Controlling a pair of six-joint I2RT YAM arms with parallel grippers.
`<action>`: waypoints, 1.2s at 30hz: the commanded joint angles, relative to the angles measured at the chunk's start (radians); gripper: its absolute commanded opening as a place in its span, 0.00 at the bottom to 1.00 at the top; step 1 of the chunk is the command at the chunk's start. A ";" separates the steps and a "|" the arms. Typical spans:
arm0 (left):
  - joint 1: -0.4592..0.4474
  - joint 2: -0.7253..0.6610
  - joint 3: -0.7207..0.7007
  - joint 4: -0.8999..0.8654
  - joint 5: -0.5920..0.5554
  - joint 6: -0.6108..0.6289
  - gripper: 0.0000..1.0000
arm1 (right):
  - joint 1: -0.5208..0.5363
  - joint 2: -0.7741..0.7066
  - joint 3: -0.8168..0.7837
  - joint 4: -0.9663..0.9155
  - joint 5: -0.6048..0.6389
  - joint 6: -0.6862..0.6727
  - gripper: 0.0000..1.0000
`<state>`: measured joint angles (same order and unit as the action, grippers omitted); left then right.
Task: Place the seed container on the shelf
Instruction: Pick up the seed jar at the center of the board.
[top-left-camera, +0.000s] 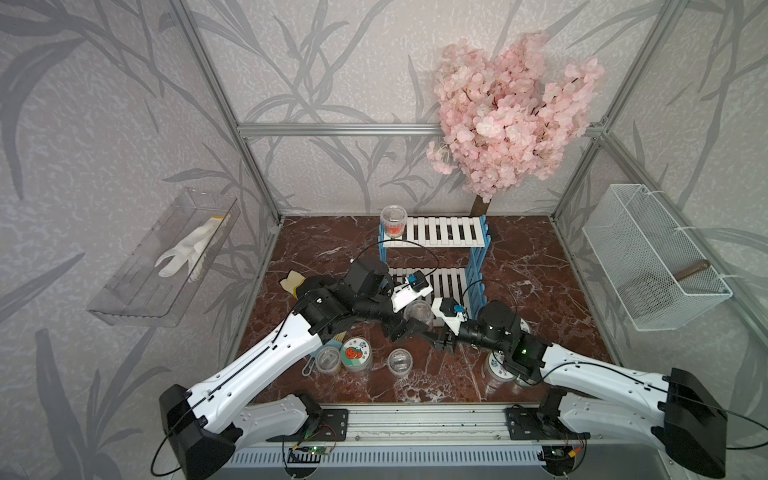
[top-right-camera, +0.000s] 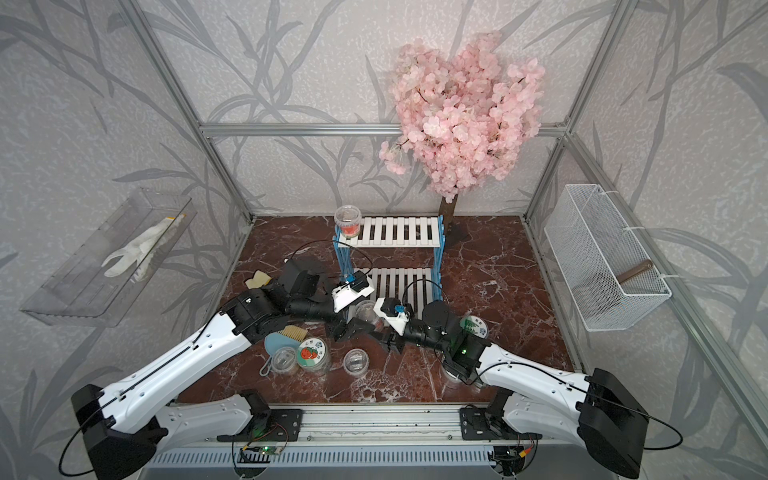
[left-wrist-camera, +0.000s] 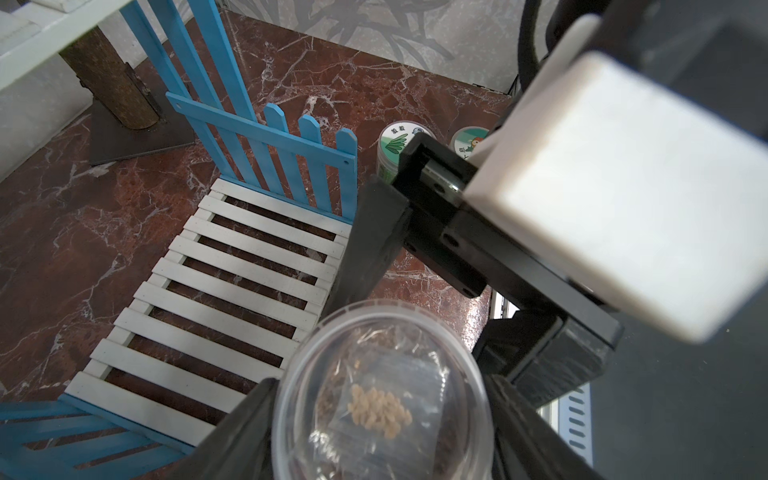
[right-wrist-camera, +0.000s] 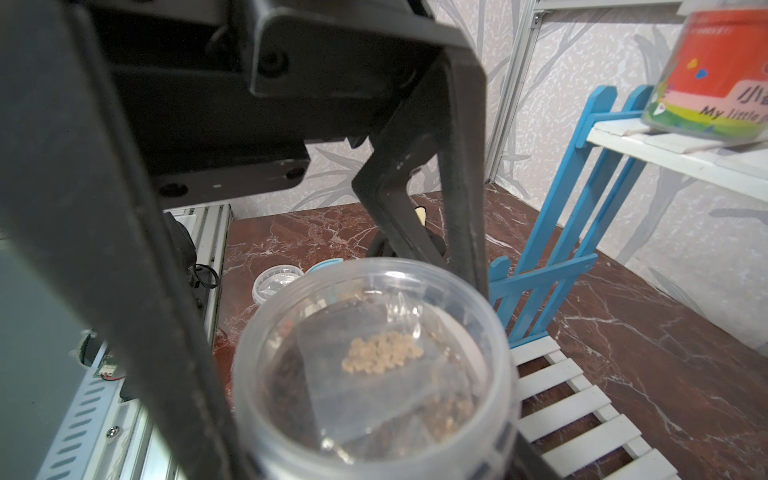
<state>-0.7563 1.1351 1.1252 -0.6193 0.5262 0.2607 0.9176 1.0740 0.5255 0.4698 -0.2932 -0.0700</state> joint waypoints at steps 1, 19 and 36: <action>0.003 0.005 0.028 -0.004 0.012 0.016 0.77 | -0.001 0.000 0.027 0.027 -0.004 0.020 0.64; 0.005 -0.041 0.001 0.099 -0.031 -0.038 1.00 | -0.001 -0.005 0.005 0.053 0.033 0.044 0.63; 0.045 -0.302 -0.195 0.371 -0.593 -0.295 1.00 | -0.071 -0.071 0.065 0.049 0.234 0.144 0.62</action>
<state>-0.7277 0.8467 0.9531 -0.2848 0.0834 0.0326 0.8532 1.0260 0.5339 0.4995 -0.1162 0.0456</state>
